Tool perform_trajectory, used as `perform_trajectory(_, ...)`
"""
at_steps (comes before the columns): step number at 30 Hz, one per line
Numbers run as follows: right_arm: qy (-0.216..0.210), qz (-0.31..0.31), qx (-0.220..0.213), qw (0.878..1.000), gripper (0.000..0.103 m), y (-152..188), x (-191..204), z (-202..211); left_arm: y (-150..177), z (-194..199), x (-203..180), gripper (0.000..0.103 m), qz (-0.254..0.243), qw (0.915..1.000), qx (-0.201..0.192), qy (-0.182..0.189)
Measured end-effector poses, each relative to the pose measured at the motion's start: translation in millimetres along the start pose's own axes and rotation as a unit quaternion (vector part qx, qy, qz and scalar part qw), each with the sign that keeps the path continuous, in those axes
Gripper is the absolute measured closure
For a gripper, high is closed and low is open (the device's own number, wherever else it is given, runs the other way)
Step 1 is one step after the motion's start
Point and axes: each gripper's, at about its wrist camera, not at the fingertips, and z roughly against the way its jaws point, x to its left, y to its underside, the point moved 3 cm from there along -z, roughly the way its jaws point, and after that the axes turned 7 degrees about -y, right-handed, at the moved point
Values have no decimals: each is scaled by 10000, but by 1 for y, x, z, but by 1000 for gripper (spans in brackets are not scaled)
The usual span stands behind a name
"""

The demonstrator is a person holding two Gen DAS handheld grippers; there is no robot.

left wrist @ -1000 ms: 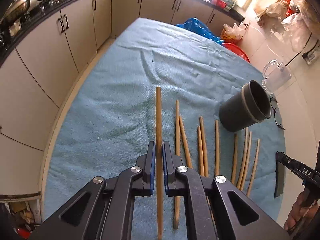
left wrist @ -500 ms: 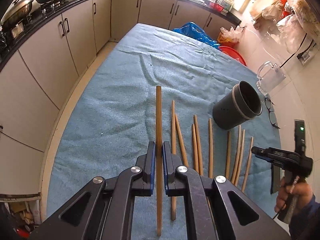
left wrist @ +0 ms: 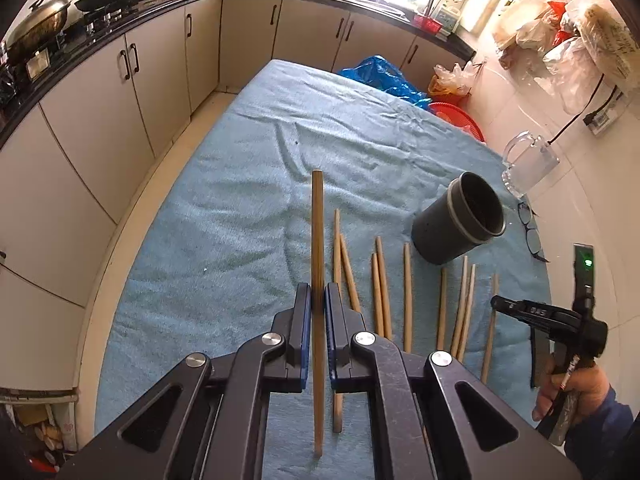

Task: Organize utensils
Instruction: 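Lift the left gripper's chopstick over the black cup while the right gripper carries its chopstick there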

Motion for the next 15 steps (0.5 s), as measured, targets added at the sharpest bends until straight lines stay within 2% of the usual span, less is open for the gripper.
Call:
perform_trajectory(6, -559, 309, -756, 9951, 97, 15, 18, 58, -4, 21, -11, 97, -149, 9996, -187, 122)
perform_trajectory(15, -575, 918, -1702, 9794, 97, 42, 44, 119, -9, 46, -25, 97, -356, 9981, -445, 253)
